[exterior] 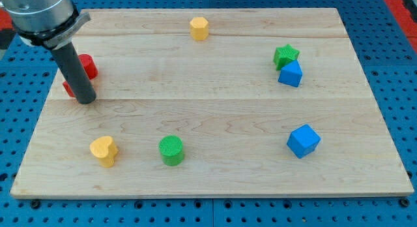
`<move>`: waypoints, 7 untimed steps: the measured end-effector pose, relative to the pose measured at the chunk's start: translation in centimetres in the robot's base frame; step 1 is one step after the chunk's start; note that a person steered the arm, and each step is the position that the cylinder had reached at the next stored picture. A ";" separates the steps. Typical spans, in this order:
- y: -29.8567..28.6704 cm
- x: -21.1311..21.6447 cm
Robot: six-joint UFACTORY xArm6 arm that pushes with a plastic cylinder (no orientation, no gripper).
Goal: Keep the yellow hexagon above the red circle
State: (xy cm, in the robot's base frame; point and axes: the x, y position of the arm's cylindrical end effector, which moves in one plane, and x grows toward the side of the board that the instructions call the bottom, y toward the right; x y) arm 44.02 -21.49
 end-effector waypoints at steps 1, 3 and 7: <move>8.5 0.4; 22.2 -6.7; 19.9 -19.2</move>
State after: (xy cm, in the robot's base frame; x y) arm 24.81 -1.61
